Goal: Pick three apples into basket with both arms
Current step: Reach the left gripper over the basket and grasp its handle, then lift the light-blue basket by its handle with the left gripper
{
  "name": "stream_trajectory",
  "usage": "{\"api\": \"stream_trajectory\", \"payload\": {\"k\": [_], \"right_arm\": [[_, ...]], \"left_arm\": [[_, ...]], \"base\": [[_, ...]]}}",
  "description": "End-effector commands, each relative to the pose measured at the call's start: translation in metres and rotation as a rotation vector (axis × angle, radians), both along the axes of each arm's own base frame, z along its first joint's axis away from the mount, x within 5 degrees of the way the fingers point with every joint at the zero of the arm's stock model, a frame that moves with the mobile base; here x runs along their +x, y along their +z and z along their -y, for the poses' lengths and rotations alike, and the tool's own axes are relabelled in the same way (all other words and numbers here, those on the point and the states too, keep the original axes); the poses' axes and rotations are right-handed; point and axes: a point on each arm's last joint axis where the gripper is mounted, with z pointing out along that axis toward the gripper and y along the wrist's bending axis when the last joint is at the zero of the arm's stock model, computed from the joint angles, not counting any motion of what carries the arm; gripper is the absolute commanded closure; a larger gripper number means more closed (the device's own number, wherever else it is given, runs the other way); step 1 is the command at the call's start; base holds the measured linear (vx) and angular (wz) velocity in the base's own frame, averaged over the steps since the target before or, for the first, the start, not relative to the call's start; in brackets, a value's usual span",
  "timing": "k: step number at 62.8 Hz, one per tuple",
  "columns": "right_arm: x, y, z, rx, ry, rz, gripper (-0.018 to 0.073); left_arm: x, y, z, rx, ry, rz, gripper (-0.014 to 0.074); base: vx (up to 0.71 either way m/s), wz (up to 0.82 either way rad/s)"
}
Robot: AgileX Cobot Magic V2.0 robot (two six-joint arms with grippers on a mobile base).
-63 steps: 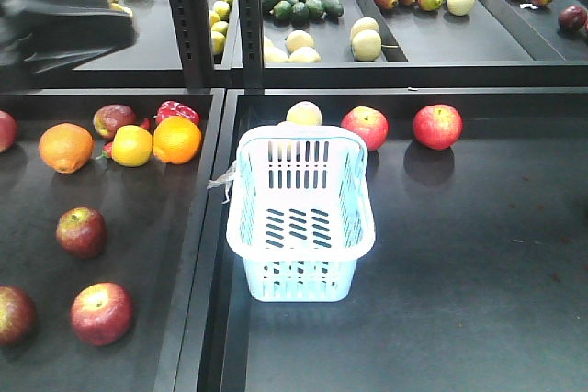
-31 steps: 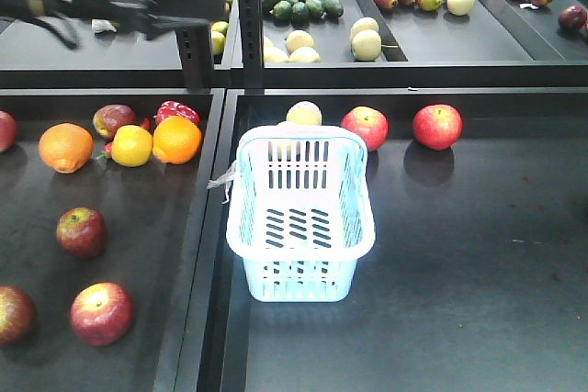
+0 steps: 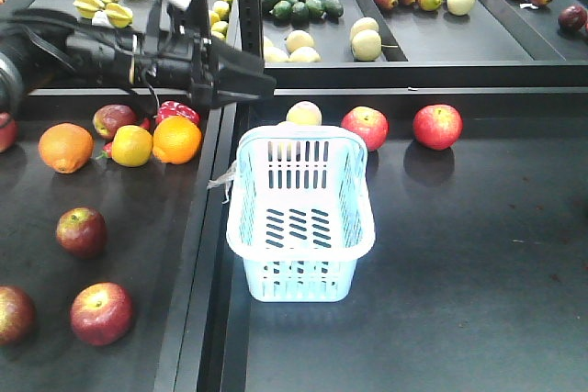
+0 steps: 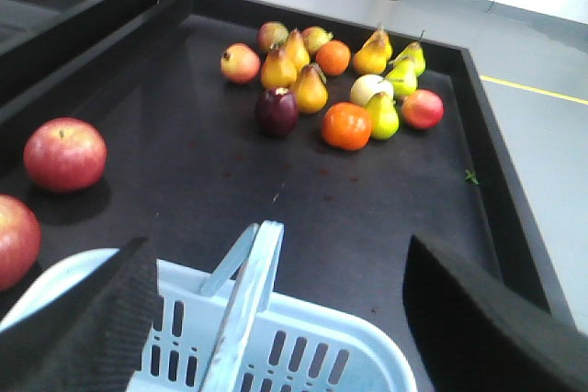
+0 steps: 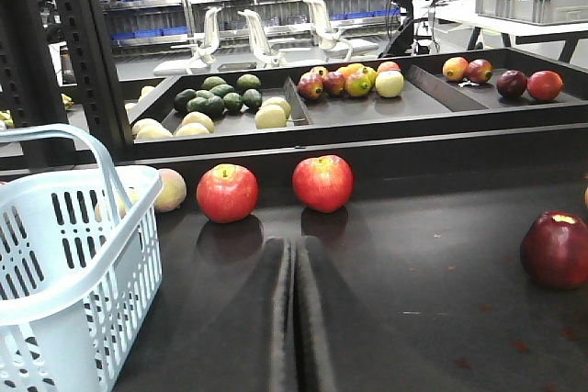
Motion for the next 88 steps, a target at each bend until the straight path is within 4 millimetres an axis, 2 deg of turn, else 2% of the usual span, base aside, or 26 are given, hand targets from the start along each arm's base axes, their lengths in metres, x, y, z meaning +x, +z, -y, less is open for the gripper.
{"api": "stream_trajectory", "payload": {"k": [1,34,58,65,69,76,88], "right_arm": [[0.000,0.002,-0.001,-0.019,0.006,0.069,0.0561],[0.000,0.002,-0.001,-0.019,0.006,0.069,0.0561],[0.000,0.002,-0.001,-0.019,0.006,0.069,0.0561],[0.000,0.002,-0.001,-0.019,0.006,0.069,0.0561],[0.000,0.002,-0.001,-0.019,0.006,0.069,0.0561],[0.000,0.002,-0.001,-0.019,0.006,0.069,0.0561],[0.000,0.002,-0.001,-0.019,0.006,0.069,0.0561]], "left_arm": [[-0.014,0.025,0.003,-0.013,-0.085,0.056,0.0073],[0.004,-0.018,0.005,0.003,-0.079,0.001,0.0073],[0.013,-0.064,0.020,0.018,-0.099,-0.077,0.0074],[0.015,-0.071,0.021,0.023,-0.087,-0.088,0.0087],[0.016,-0.071,0.021,0.024,-0.082,-0.090,0.0116],[0.016,-0.070,0.021,0.023,-0.081,-0.089,0.0231],[0.014,-0.070,0.022,0.016,-0.096,-0.116,0.0526]], "base": [[0.00,0.00],[0.00,0.00],[0.00,0.00],[0.00,0.00],[0.00,0.00],[0.00,0.00],[0.00,0.00]]}}
